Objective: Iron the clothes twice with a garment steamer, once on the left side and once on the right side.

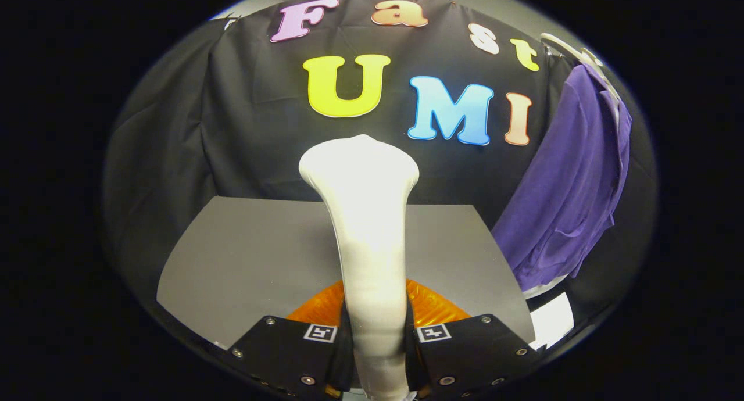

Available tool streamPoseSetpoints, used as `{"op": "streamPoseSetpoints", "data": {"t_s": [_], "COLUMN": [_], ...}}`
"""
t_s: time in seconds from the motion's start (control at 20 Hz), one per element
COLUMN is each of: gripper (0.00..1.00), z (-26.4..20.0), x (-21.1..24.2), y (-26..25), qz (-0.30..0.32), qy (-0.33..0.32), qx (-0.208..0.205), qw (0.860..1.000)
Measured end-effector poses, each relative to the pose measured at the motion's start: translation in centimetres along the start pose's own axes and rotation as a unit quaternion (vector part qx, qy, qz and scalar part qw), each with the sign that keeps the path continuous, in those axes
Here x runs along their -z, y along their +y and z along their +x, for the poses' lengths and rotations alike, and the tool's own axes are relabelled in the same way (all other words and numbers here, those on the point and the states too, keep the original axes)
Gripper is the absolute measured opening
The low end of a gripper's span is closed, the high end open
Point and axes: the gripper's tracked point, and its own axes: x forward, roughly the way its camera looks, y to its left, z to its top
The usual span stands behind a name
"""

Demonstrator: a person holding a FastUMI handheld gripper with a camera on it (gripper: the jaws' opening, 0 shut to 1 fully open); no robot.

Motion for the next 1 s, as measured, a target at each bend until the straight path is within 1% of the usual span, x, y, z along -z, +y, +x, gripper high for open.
{"op": "streamPoseSetpoints", "data": {"t_s": [0.1, 0.2, 0.5, 0.75, 0.9, 1.0], "gripper": [0.35, 0.35, 0.35, 0.35, 0.35, 0.35], "z": [-1.8, -3.8, -9.9, -14.0, -17.3, -18.7], "x": [0.9, 2.1, 6.0, 8.9, 10.0, 10.5], "y": [-1.1, -1.9, -3.8, -6.2, -8.0, -8.9], "qz": [-0.028, -0.050, -0.058, -0.084, -0.098, -0.108], "qy": [-0.019, -0.035, -0.073, -0.111, -0.156, -0.175], "qx": [0.001, -0.007, -0.045, -0.032, -0.027, -0.032], "qw": [0.999, 0.998, 0.995, 0.990, 0.983, 0.978]}}
